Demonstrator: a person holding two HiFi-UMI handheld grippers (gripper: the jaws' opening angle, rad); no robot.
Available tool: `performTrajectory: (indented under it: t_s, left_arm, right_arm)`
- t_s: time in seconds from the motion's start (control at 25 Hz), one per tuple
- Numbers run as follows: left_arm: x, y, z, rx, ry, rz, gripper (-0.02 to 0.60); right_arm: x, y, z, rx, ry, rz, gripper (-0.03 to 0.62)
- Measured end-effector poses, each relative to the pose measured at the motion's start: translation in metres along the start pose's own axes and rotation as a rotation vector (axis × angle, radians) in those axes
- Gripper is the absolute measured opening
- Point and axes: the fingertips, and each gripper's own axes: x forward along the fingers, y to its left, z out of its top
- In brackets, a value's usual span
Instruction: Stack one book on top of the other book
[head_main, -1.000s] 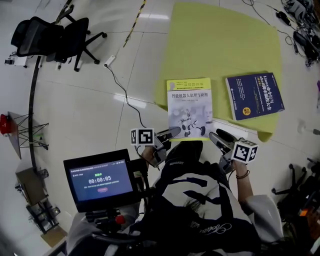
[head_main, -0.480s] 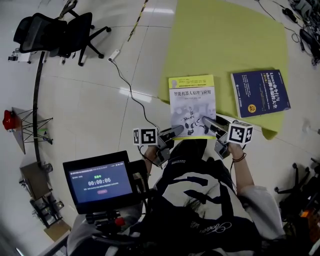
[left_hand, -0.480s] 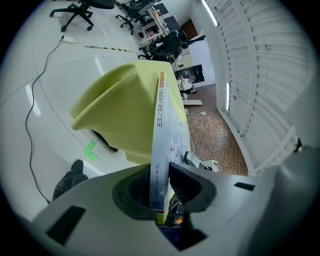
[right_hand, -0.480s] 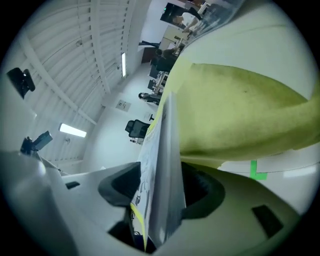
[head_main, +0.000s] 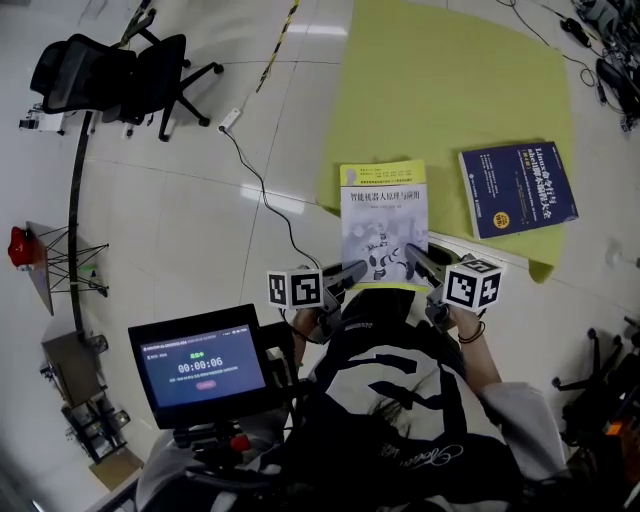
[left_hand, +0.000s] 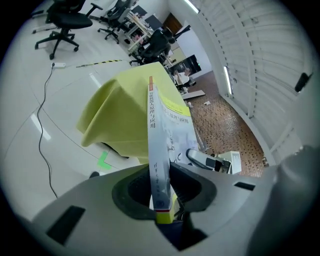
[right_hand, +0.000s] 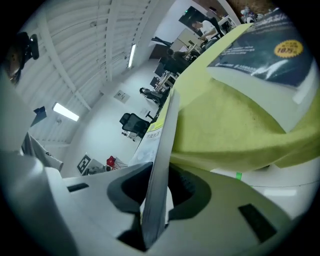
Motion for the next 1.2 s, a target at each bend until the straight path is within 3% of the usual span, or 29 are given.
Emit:
performTrajectory:
  t_s: [0.2, 0.36, 0.64, 0.8, 0.96, 1.2]
  left_arm:
    - [-0.014, -0.026, -0.001, 0.079, -0.005, 0.005, 0.101]
    - [-0.017, -0.057, 0.012, 0.208, 0.002, -0.009, 0.101]
    - [0.006, -0.125, 0.045, 0.414, 0.029, -0.113, 0.101]
    - [0.050, -0.164, 0.046, 0.492, 0.082, -0.181, 0.101]
    - [0.107, -0.207, 0.033, 0.559, 0.139, -0.202, 0.104]
    - [0.181, -0.244, 0.005, 0.554, 0.175, -0.189, 0.106]
  right_arm:
    - [-0.020, 0.021, 0.010, -0.025, -0.046, -0.004, 0.091]
    - [-0.044, 0.036, 0.027, -0.055, -0.132, -0.026, 0.094]
    - [-0.105, 0.046, 0.077, -0.111, -0.327, -0.121, 0.094]
    - [-0.155, 0.023, 0.095, -0.125, -0.412, -0.221, 0.094]
    - [-0.214, -0.017, 0.105, -0.089, -0.471, -0.295, 0.094]
    - [-0.278, -0.079, 0.111, -0.067, -0.455, -0.355, 0.095]
